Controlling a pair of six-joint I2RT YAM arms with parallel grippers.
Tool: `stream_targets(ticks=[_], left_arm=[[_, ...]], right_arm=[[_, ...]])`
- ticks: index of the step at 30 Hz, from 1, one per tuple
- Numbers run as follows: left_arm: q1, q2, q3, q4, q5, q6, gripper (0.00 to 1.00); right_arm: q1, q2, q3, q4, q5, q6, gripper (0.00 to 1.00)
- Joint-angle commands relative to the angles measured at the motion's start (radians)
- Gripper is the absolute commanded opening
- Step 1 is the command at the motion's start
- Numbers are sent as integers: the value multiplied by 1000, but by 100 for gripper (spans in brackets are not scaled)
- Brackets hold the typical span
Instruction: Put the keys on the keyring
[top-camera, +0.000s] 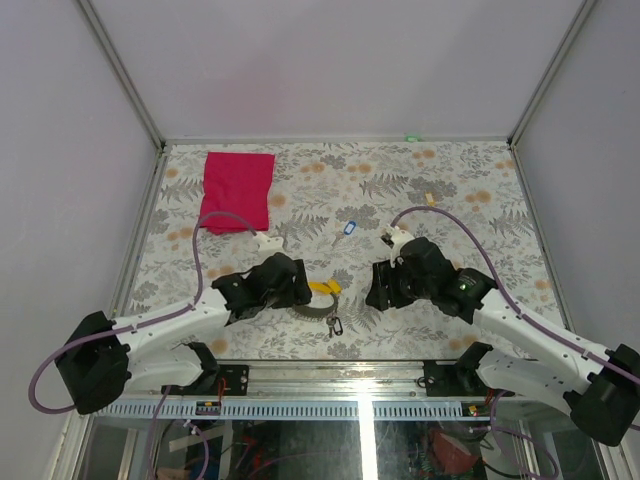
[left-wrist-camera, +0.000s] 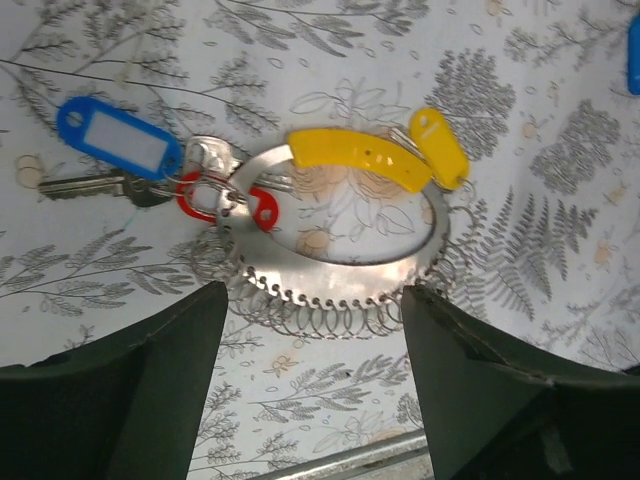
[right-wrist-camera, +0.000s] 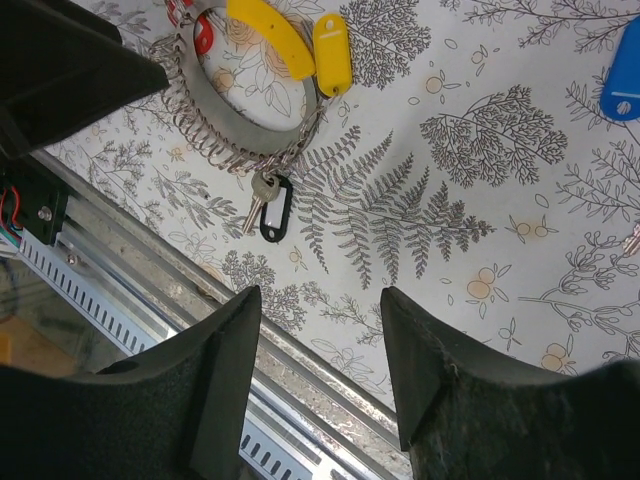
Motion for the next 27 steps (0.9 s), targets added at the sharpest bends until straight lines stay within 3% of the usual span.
stream_targets(ticks=[1, 13, 27], left_arm=[[17, 14, 31, -46, -114, -45, 69], [26, 119, 52, -95, -159, -56, 51], [51, 183, 45, -77, -117, -33, 54]], right_arm=[[-2, -49, -23, 13, -9, 20, 57], [-2, -59, -36, 13, -16, 14, 55], [-2, -49, -37, 16, -26, 9, 55]])
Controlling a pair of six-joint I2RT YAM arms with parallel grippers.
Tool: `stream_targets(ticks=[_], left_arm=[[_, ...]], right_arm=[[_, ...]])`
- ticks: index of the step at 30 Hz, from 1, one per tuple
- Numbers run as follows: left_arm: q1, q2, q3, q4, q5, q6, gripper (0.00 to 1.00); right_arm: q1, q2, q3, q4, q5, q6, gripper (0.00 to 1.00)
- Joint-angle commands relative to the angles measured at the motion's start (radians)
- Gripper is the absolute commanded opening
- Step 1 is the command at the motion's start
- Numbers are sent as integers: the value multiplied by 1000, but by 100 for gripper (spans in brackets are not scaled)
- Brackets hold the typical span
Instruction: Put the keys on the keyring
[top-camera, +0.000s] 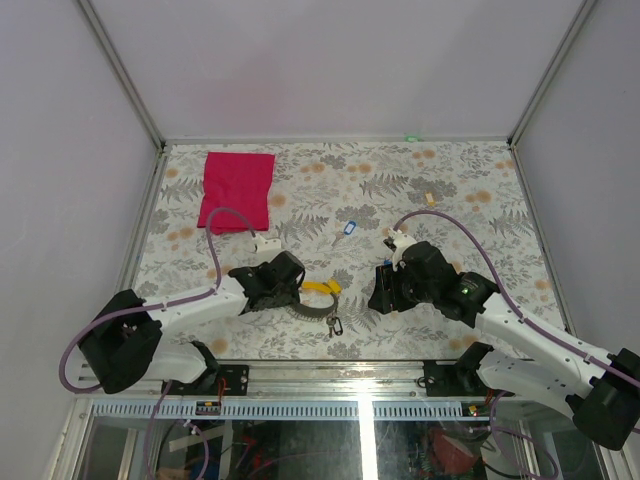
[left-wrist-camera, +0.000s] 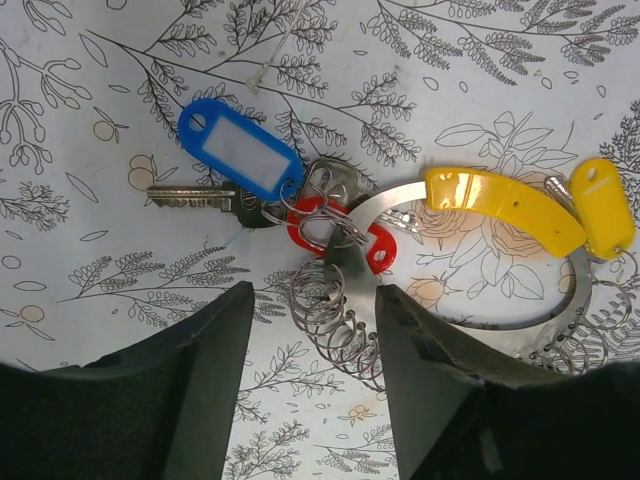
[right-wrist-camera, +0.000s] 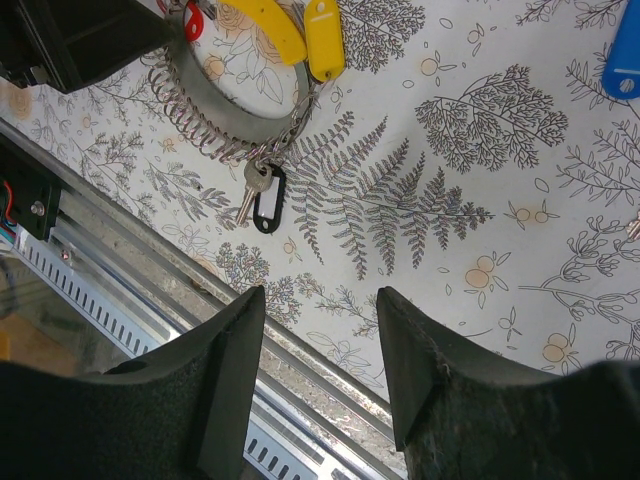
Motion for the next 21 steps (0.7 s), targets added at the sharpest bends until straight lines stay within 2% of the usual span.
stream_targets(ticks=[1, 15, 21], left_arm=[[6, -3, 6, 10, -4, -5, 54], [17, 1, -34, 9, 16, -71, 55], [19, -16, -33, -7, 6, -77, 46]], right_arm=[[-2, -8, 5, 19, -27, -5, 55], [-2, -14, 1, 17, -34, -9, 54], [-2, -14, -2, 19, -35, -10, 54]])
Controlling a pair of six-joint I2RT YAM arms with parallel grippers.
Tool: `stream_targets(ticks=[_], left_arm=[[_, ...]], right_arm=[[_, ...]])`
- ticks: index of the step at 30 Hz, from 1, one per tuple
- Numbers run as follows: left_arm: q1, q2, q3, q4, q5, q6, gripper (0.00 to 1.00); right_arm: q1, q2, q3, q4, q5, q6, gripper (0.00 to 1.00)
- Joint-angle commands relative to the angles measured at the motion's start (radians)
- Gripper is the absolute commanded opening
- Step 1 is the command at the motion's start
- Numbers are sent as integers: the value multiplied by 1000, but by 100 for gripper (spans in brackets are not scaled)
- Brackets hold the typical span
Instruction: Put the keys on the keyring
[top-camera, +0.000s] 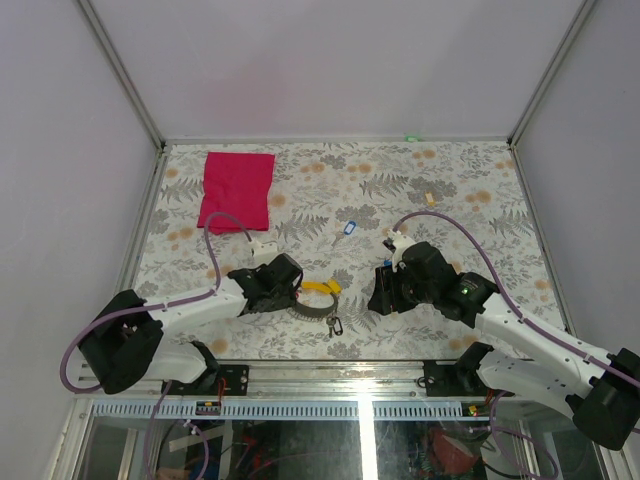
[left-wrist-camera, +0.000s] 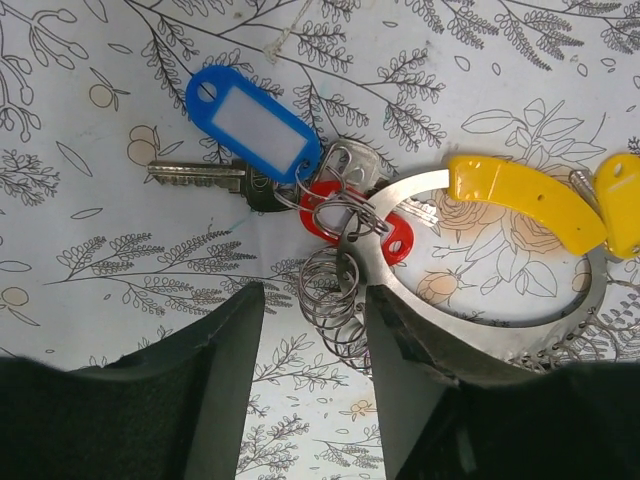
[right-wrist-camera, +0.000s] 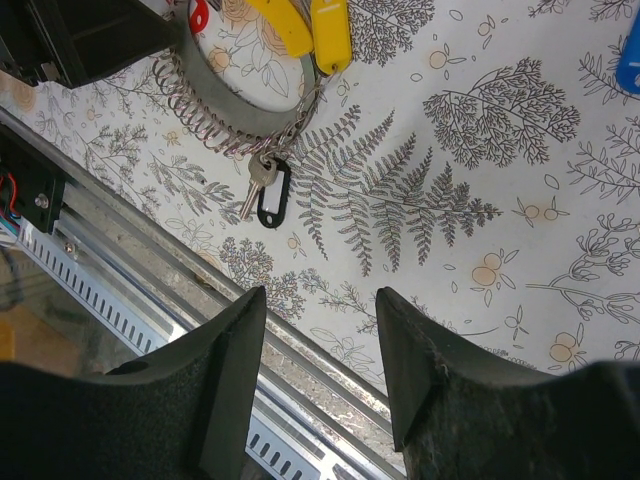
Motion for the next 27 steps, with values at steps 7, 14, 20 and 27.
stream_targets(ticks=[7, 14, 20, 27], left_arm=[[22, -29, -17, -30, -34, -33, 40], [71, -79, -44, -55, -34, -40, 37], [114, -129, -66, -59, -21, -35, 36], [115, -279, -108, 61, 54, -41, 44]], right_arm=[[-2, -14, 1, 20, -17, -13, 54], [-2, -10, -2, 25, -20, -13, 54], [-2, -13, -3, 25, -21, -14, 54], [-2, -19, -7, 25, -21, -17, 54]])
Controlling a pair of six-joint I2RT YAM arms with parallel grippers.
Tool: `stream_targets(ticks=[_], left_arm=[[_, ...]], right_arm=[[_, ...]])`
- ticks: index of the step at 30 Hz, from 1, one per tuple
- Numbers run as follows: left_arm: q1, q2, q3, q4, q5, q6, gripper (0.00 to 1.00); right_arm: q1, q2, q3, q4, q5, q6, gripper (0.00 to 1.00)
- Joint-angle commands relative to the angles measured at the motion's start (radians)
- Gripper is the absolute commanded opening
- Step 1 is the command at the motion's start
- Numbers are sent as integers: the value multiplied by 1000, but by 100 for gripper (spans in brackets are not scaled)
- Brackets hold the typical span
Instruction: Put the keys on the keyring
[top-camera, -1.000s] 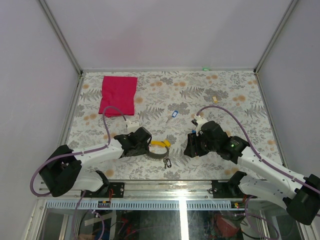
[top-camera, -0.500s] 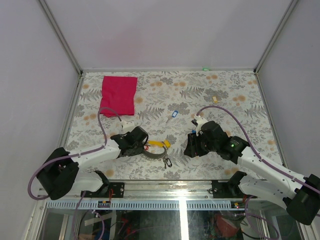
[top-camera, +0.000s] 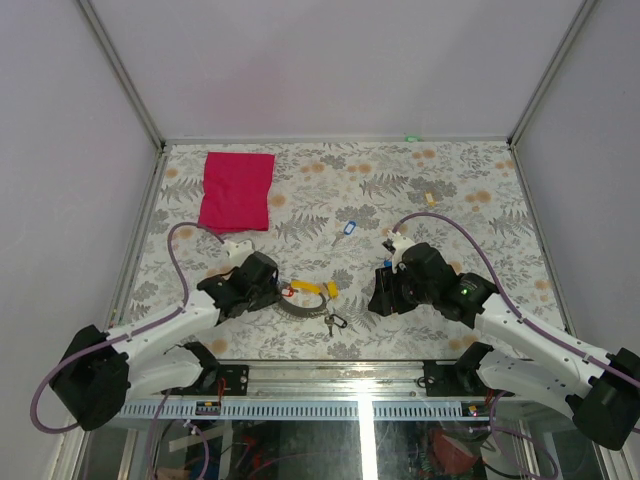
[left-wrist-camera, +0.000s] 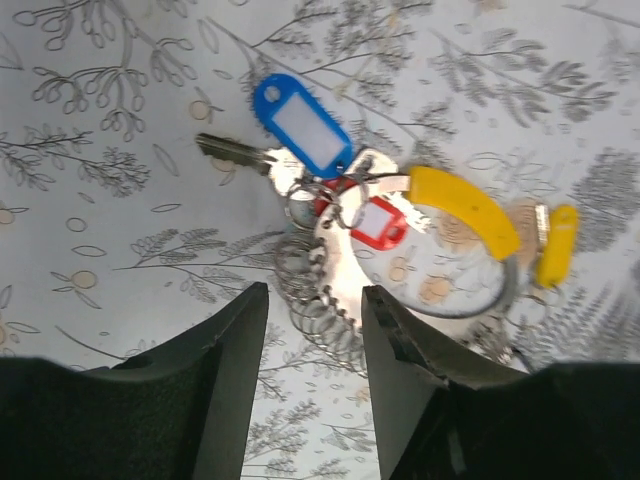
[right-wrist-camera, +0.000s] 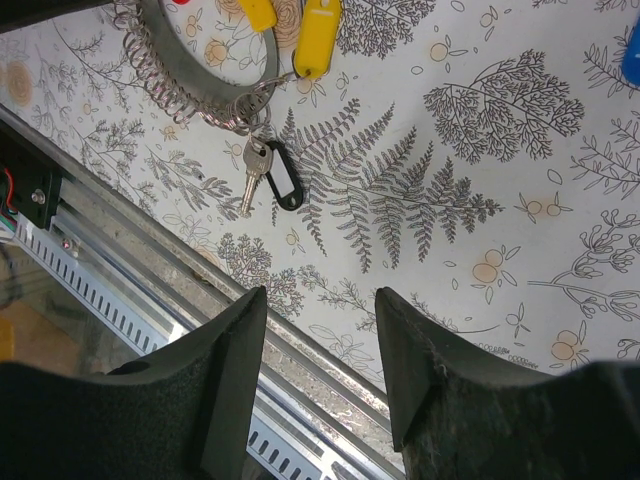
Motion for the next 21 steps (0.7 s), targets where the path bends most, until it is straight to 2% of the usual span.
stream_targets(ticks=[1, 12, 21], left_arm=[[4, -90, -30, 94, 34, -33, 46], [4, -223, -171, 155, 42, -281, 47], [13, -214, -194, 188, 14, -293, 46]], right_arm=[[-2, -20, -1, 24, -13, -16, 54], [-2, -21, -1, 19, -12, -25, 54], [-2, -21, -1, 20, -12, -27, 54]])
